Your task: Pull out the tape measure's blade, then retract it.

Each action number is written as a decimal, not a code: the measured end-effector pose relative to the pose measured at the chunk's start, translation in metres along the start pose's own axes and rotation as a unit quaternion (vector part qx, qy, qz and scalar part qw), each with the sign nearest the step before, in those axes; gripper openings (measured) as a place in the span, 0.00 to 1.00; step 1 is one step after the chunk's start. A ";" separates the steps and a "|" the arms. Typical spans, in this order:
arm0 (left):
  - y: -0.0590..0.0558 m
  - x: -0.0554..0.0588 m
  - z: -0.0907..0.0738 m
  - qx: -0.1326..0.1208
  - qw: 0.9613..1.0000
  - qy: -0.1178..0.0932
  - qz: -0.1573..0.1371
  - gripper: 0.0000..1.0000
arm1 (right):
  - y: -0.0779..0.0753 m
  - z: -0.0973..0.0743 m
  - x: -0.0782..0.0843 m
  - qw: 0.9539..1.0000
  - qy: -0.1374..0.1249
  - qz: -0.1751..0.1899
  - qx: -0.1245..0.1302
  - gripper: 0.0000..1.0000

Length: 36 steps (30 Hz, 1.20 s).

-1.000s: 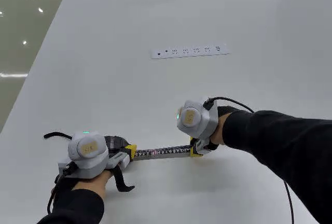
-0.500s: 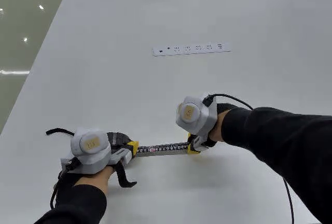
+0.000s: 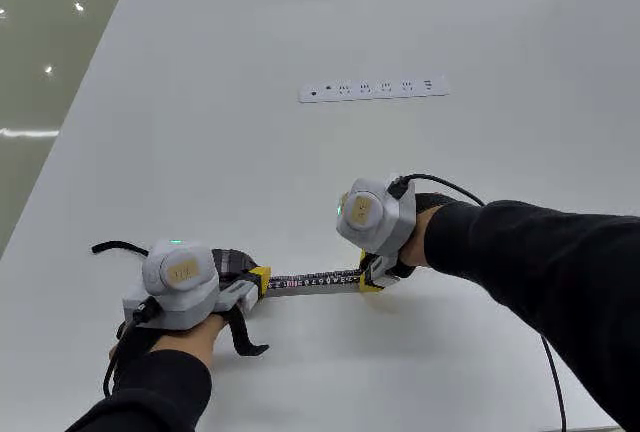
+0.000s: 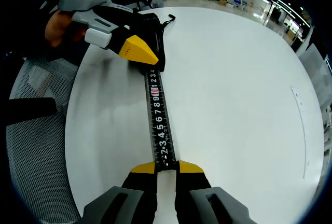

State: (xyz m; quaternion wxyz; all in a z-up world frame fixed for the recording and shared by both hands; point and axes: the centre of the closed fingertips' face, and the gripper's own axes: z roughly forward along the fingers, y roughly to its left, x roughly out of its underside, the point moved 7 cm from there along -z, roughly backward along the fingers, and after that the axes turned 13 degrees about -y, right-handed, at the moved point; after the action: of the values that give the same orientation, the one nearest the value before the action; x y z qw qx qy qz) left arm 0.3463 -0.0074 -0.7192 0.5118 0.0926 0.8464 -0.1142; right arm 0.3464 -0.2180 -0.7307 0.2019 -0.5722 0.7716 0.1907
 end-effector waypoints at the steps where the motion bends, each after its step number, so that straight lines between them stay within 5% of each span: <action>1: 0.000 0.000 0.000 0.001 1.000 0.000 -0.001 0.60 | 0.000 0.000 0.000 1.000 0.000 0.000 0.000 0.07; 27: 0.000 0.000 0.000 0.014 1.000 0.007 -0.001 0.61 | 0.002 0.010 -0.012 1.000 -0.022 -0.009 -0.001 0.09; 36: -0.001 0.000 0.000 0.013 1.000 0.007 0.000 0.61 | 0.003 0.015 -0.017 0.999 -0.033 0.018 0.003 0.09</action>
State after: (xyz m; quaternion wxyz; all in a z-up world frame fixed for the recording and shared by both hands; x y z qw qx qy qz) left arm 0.3463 -0.0080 -0.7191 0.5046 0.0999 0.8484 -0.1250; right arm 0.3494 -0.1957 -0.7344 0.2255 -0.5507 0.7754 0.2111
